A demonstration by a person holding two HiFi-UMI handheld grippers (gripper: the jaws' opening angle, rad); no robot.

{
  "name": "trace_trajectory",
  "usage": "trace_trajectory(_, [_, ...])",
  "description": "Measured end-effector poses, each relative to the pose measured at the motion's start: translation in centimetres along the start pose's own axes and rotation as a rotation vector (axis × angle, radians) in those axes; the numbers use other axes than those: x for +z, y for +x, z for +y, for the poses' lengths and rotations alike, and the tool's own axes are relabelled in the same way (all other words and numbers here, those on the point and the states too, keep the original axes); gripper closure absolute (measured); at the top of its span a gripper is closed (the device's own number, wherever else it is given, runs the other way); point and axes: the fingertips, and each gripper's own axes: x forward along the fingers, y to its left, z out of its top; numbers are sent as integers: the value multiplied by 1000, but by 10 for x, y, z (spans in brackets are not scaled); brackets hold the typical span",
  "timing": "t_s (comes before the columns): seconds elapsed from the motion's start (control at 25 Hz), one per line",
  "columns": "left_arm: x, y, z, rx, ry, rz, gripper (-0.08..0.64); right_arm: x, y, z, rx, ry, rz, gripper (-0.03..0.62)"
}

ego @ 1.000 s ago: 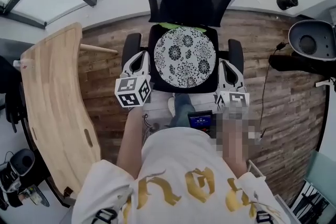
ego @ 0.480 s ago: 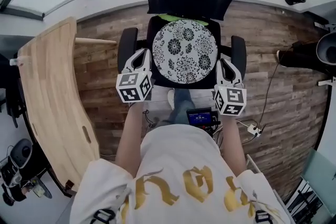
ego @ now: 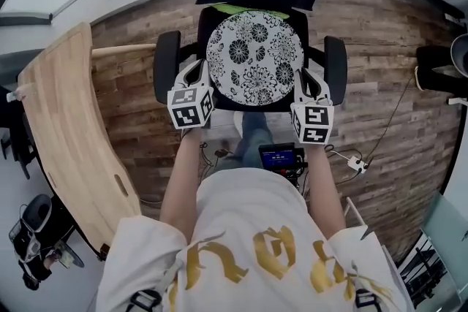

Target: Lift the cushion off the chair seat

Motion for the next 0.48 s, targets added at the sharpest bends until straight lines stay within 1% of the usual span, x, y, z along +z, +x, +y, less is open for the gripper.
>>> trace_trajectory(0.16, [-14,23,5,-2,-20,54,549,-17,24,-5,-8,-18,59,578])
trace_trajectory(0.32, [-22,41,7,10,-89,83,549,-33,49,-11,-24,-21,110,577])
trace_trajectory(0.48, [-38,64,10,20,-101,141,548,-59,75,-18,-31,-27,176,575])
